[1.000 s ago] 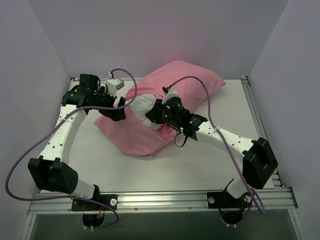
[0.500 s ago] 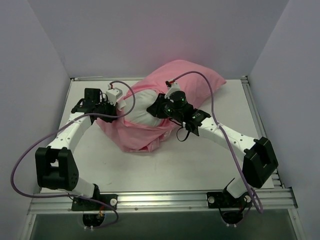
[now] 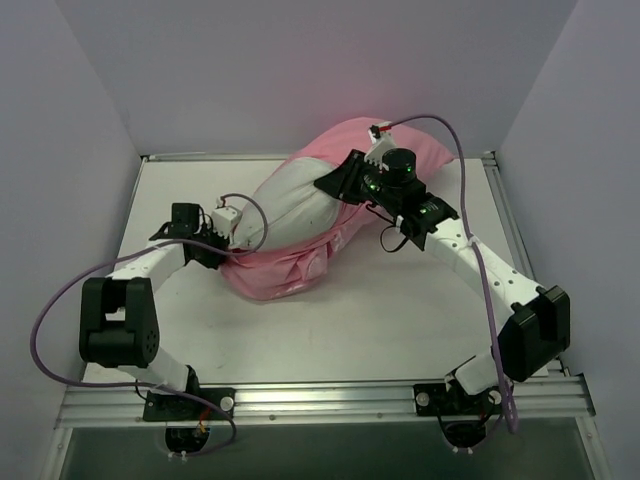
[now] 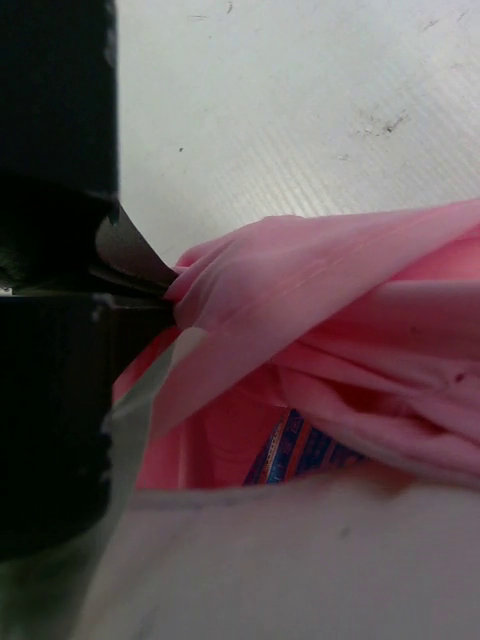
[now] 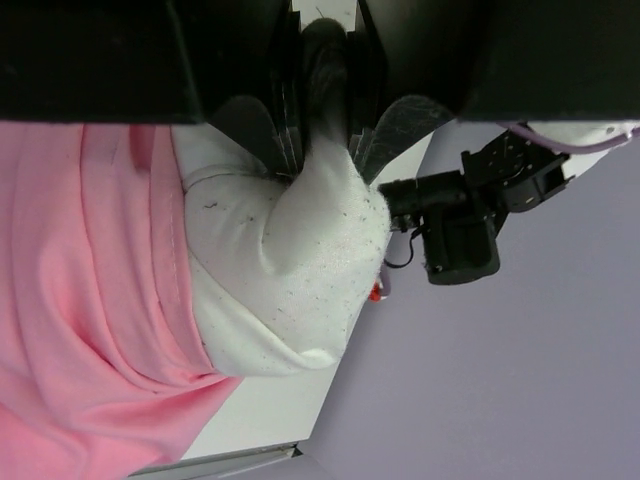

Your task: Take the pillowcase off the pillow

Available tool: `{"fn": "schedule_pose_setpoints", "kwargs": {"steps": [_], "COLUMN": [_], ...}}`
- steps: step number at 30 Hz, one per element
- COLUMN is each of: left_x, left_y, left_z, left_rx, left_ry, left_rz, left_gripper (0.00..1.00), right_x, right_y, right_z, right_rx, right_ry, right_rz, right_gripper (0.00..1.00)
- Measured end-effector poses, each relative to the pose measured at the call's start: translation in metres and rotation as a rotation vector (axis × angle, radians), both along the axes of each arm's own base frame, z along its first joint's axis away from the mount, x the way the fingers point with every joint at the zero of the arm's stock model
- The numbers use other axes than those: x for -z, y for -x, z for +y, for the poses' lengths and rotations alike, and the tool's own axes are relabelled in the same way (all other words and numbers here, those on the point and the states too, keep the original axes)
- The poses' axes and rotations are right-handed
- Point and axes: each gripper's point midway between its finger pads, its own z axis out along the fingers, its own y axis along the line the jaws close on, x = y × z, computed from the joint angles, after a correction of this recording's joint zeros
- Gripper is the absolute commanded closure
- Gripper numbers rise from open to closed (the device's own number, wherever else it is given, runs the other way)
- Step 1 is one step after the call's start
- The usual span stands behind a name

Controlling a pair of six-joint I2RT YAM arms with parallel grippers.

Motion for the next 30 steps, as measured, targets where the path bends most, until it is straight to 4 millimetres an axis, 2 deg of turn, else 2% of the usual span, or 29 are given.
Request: {"fn": "schedule_pose_setpoints", "kwargs": {"steps": [4,7,8,9,10,11,14,15,18,19,20,22,24,26,30], "left_x": [0.007,0.008,0.008,0.007,0.006,0.004,-0.002,-0.006,-0.021,-0.027,-0.035,-0.051,-0.068,-0.088,-0.141], "left_y": [-0.014,-0.028,-0.035,-0.041,-0.047,-0.055,-0.077,-0.081,-0.089,-0.091,-0.093,-0.097,-0.096,-0.093,-0.091], "left_z": [-0.002,-0.003,-0.003,-0.004,-0.006,-0.007,-0.009,-0.012,-0.019,-0.019,-0.019,-0.014,-0.001,0.021,0.062], "left_rx": [0.002,-0.007,-0.015,-0.02,-0.024,-0.029,-0.056,-0.059,-0.055,-0.051,-0.045,-0.047,-0.068,-0.116,-0.187], "left_ry": [0.0,0.006,0.011,0.018,0.026,0.032,0.068,0.086,0.137,0.15,0.171,0.225,0.286,0.339,0.391], "left_rz": [0.005,0.013,0.016,0.022,0.028,0.026,0.019,0.018,0.021,0.019,0.016,0.005,0.001,-0.009,-0.068], "left_gripper": [0.98,0.98,0.94,0.86,0.61,0.49,0.18,0.13,0.11,0.11,0.06,0.06,0.06,0.06,0.06], "right_x": [0.0,0.019,0.026,0.031,0.037,0.04,0.051,0.056,0.064,0.064,0.064,0.065,0.064,0.064,0.065], "right_y": [0.018,0.036,0.043,0.048,0.053,0.056,0.069,0.073,0.08,0.081,0.081,0.08,0.076,0.071,0.064], "right_z": [-0.004,-0.017,-0.021,-0.025,-0.028,-0.029,-0.025,-0.02,-0.004,0.001,0.006,0.014,0.019,0.023,0.039], "right_rx": [-0.026,-0.025,-0.023,-0.021,-0.019,-0.017,-0.024,-0.03,-0.049,-0.053,-0.059,-0.064,-0.054,-0.039,-0.02], "right_ry": [-0.021,-0.029,-0.029,-0.035,-0.042,-0.049,-0.097,-0.103,-0.113,-0.118,-0.121,-0.127,-0.138,-0.153,-0.179], "right_rz": [0.02,0.055,0.072,0.083,0.096,0.102,0.108,0.117,0.126,0.122,0.117,0.114,0.111,0.109,0.114], "right_gripper": [1.0,1.0,1.0,1.0,1.0,1.0,1.0,1.0,1.0,1.0,1.0,1.0,1.0,1.0,1.0]}}
